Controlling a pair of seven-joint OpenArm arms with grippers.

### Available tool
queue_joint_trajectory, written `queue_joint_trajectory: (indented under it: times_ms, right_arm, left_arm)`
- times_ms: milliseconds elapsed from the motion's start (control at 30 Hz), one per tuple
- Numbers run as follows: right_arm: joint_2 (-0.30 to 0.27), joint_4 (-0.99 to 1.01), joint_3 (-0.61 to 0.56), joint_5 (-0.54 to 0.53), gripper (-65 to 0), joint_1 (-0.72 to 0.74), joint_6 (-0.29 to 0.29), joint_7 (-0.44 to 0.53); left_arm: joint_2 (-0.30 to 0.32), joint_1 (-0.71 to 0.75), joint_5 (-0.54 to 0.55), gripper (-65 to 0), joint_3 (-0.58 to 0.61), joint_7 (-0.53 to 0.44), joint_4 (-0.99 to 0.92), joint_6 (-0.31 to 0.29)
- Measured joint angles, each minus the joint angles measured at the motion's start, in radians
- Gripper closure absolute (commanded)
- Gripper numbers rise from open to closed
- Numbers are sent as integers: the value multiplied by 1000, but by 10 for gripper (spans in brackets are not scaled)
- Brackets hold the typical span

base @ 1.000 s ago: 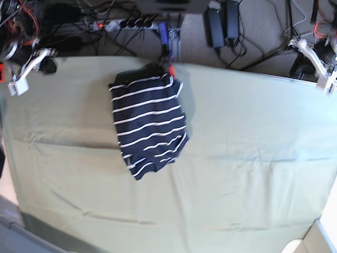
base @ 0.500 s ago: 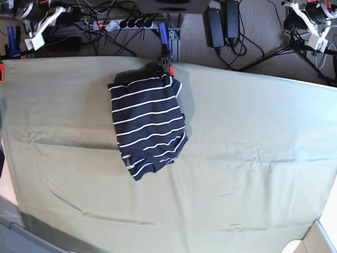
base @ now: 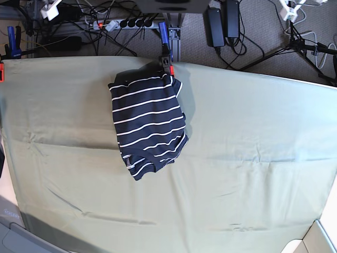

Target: Fold the T-shirt properly

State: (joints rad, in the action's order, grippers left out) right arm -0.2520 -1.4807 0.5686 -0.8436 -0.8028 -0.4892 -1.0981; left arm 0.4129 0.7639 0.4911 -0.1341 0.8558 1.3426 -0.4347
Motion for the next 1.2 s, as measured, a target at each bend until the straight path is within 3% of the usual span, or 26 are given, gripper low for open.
queue_joint_trajectory:
  times_ms: [233,500,700,867,1200]
  right_arm:
    - [0,194,-67,102,0,66,4,6]
    - [0,414,-186,245,0,212,32,35]
    - [0,567,-279,291,0,352,41,46]
    - [7,666,-318,331,0,465,48,62]
    - [81,790,-318,404,0,613,72,84]
  left_arm:
    - [-1,-186,-63,-15,233,-12,-203,105]
    - [-79,-378,-115,-14,384,-4,-512,121]
    - [-144,-504,-159,-13,417,-16,-706,151]
    - [-177,-596,-173,-13,417,-14,-755,154]
    - [-209,-715,-176,-13,417,-24,-796,154]
